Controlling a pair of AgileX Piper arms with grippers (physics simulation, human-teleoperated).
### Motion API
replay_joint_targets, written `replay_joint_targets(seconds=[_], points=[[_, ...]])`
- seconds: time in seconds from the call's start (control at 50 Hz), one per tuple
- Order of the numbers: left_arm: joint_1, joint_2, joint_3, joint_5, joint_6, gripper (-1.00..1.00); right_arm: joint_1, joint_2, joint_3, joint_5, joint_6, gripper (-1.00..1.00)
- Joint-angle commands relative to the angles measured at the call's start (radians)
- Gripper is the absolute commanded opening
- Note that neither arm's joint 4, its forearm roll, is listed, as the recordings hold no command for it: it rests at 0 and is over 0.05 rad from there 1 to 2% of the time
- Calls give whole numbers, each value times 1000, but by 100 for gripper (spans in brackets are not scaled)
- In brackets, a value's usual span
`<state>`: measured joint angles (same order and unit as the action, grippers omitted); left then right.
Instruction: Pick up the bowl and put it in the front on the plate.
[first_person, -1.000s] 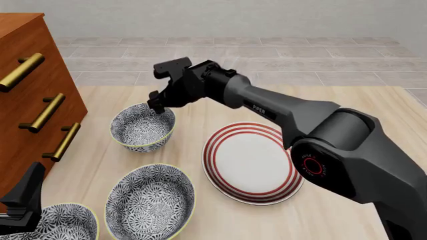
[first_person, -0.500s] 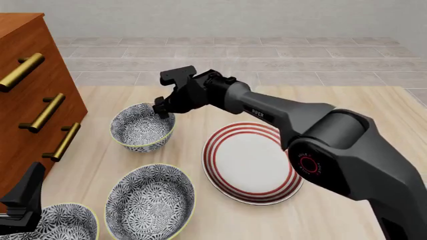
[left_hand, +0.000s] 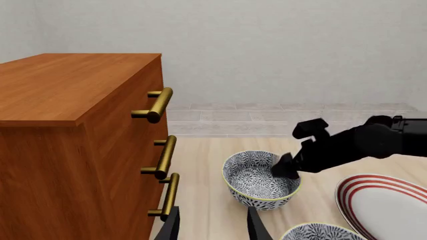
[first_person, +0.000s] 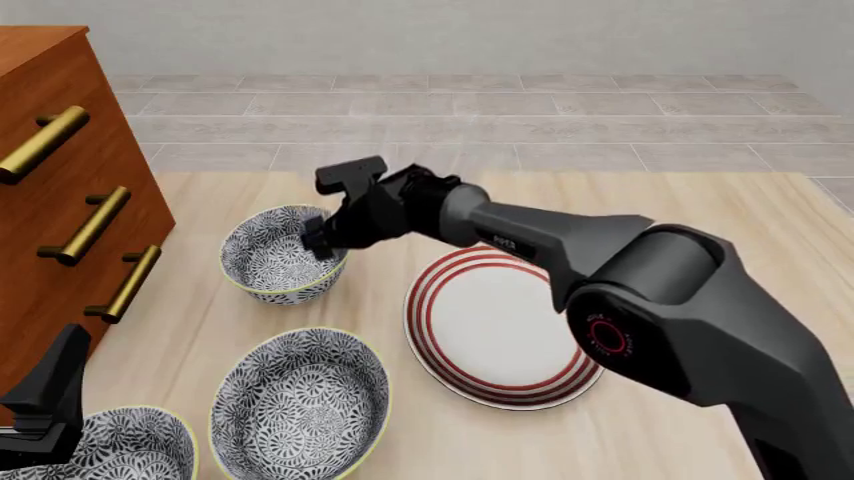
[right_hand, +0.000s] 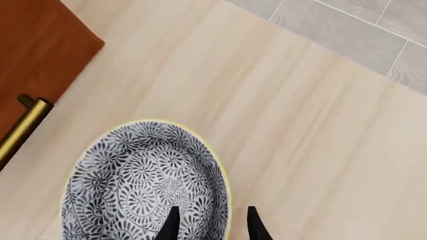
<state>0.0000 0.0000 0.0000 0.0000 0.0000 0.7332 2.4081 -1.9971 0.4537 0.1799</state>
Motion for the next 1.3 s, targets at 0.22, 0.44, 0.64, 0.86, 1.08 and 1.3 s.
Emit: replay_joint_targets(seconds=[0.22, 0.44, 0.64, 0.86, 1.08, 1.3], points=[[0, 0, 0, 0, 0, 100, 0, 30, -8, -6, 8, 100], [0, 0, 0, 0, 0, 100, 1, 34, -3, -9, 14, 100], [0, 0, 0, 0, 0, 100, 1, 25, -13, -3, 12, -100], [0, 0, 0, 0, 0, 100, -3, 21, -53, 11, 15, -100], [0, 0, 0, 0, 0, 100, -9, 10, -108, 36, 16, -100], [0, 0, 0, 0, 0, 100, -7, -11, -114, 37, 15, -100]])
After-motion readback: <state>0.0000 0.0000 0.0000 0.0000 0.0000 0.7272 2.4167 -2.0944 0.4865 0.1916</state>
